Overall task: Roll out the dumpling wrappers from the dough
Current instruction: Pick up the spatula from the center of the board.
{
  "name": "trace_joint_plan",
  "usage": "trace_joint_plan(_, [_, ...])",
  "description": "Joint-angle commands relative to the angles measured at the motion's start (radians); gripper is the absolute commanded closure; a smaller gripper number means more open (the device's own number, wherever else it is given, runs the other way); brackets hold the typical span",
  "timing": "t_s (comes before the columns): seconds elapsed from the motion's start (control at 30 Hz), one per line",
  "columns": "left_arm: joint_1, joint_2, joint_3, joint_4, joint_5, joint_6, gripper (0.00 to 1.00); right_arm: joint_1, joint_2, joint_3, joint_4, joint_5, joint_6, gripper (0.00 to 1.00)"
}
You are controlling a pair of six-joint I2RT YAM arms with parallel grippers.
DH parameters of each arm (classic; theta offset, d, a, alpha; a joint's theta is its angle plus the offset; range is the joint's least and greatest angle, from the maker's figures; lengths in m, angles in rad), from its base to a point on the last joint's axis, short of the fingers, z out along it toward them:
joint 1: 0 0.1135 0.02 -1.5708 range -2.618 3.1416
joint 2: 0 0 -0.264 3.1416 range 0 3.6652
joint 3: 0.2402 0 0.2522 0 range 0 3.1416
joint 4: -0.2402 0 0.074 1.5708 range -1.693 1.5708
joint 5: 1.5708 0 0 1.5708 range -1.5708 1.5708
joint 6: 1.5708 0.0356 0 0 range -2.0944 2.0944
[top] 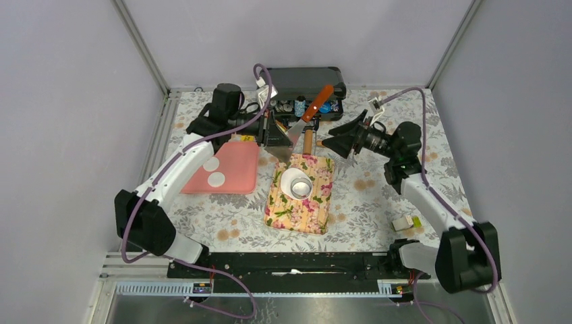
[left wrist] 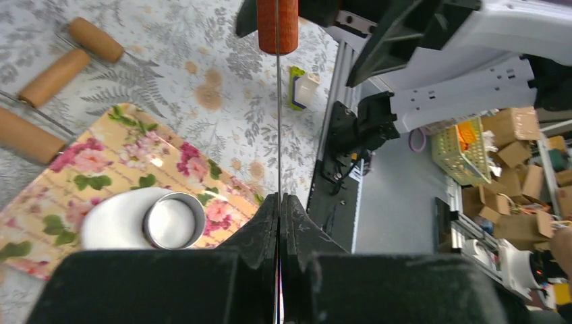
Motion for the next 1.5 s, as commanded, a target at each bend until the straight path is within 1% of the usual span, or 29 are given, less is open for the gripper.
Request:
trace_joint_plan(0.0, [-0.003, -0.004, -0.072, 0.217, 0.125, -0.115, 1.00, -0.002, 0.085, -0.016, 0.480, -0.144, 0.258, 0.12])
trace_joint_plan(0.1, [-0.016, 0.000, -0.105, 0.260, 0.116, -0.152, 1.00, 0.002, 0.100, -0.052, 0.605, -0.134, 0.282, 0.12])
trace_joint_plan(0.33, [-0.075, 0.023, -0.130, 0.303, 0.141, -0.189, 1.00, 0.026, 0.133, -0.052, 0.570, -0.080, 0.268, 0.12])
trace_joint_plan(0.53, [-0.116, 0.033, -0.135, 0.321, 0.156, -0.205, 1.00, 0.026, 0.176, -0.044, 0.648, -0.053, 0.390, 0.13])
trace_joint_plan(0.63, [-0.127, 0.035, -0.139, 0.323, 0.153, -0.201, 1.00, 0.025, 0.168, -0.041, 0.656, -0.048, 0.411, 0.14])
trace_joint_plan(0.7, [-0.131, 0.040, -0.141, 0.322, 0.149, -0.199, 1.00, 0.025, 0.162, -0.042, 0.656, -0.041, 0.424, 0.17])
trace_joint_plan(0.73, [-0.133, 0.044, -0.142, 0.323, 0.149, -0.199, 1.00, 0.025, 0.158, -0.043, 0.659, -0.039, 0.434, 0.20])
trace_joint_plan(0.77, [-0.134, 0.047, -0.144, 0.323, 0.148, -0.199, 1.00, 0.026, 0.156, -0.043, 0.663, -0.039, 0.443, 0.26])
trace_joint_plan(0.83, [-0.135, 0.053, -0.143, 0.324, 0.147, -0.202, 1.00, 0.026, 0.158, -0.041, 0.666, -0.036, 0.467, 0.48])
trace_joint_plan(0.9, [-0.135, 0.056, -0.142, 0.324, 0.146, -0.203, 1.00, 0.026, 0.163, -0.037, 0.667, -0.041, 0.484, 0.72])
trace_joint_plan(0.97, [-0.134, 0.058, -0.140, 0.327, 0.145, -0.206, 1.00, 0.025, 0.167, -0.034, 0.668, -0.043, 0.499, 0.88])
trace_joint_plan(1.0, [-0.135, 0.058, -0.140, 0.329, 0.141, -0.206, 1.00, 0.026, 0.167, -0.034, 0.668, -0.041, 0.507, 0.99])
trace_joint_plan(1.03, [-0.135, 0.058, -0.139, 0.329, 0.134, -0.208, 1.00, 0.025, 0.166, -0.033, 0.666, -0.042, 0.514, 1.00])
trace_joint_plan(1.07, [-0.134, 0.055, -0.137, 0.326, 0.119, -0.206, 0.96, 0.024, 0.161, -0.030, 0.658, -0.046, 0.512, 1.00])
trace_joint_plan(1.1, [-0.130, 0.054, -0.132, 0.313, 0.103, -0.197, 0.85, 0.025, 0.154, -0.023, 0.633, -0.056, 0.499, 1.00])
trace_joint_plan(1.17, [-0.114, 0.055, -0.107, 0.263, 0.071, -0.168, 0.51, 0.024, 0.130, -0.003, 0.554, -0.084, 0.400, 1.00])
trace_joint_plan(1.2, [-0.097, 0.057, -0.089, 0.234, 0.061, -0.148, 0.33, 0.024, 0.111, 0.008, 0.483, -0.085, 0.335, 1.00])
trace_joint_plan(1.23, [-0.077, 0.059, -0.064, 0.192, 0.047, -0.123, 0.18, 0.024, 0.088, 0.026, 0.377, -0.085, 0.244, 1.00])
trace_joint_plan(1.27, [-0.050, 0.061, -0.040, 0.152, 0.024, -0.095, 0.06, 0.024, 0.066, 0.048, 0.283, -0.094, 0.152, 1.00])
trace_joint_plan(1.3, [-0.019, 0.063, -0.017, 0.107, -0.006, -0.064, 0.02, 0.024, 0.048, 0.067, 0.181, -0.092, 0.064, 1.00])
trace_joint_plan(1.33, [0.009, 0.069, 0.006, 0.067, -0.033, -0.034, 0.01, 0.024, 0.025, 0.092, 0.053, -0.076, -0.040, 1.00])
trace_joint_plan(1.37, [0.034, 0.078, 0.029, 0.020, -0.078, 0.014, 0.01, 0.030, 0.002, 0.122, -0.087, -0.047, -0.180, 1.00])
trace_joint_plan(1.4, [0.048, 0.092, 0.058, -0.042, -0.167, 0.052, 0.01, 0.034, -0.014, 0.150, -0.226, -0.018, -0.314, 1.00])
trace_joint_plan(1.47, [0.053, 0.127, 0.093, -0.137, -0.332, 0.122, 0.01, 0.037, -0.035, 0.191, -0.439, 0.061, -0.513, 1.00])
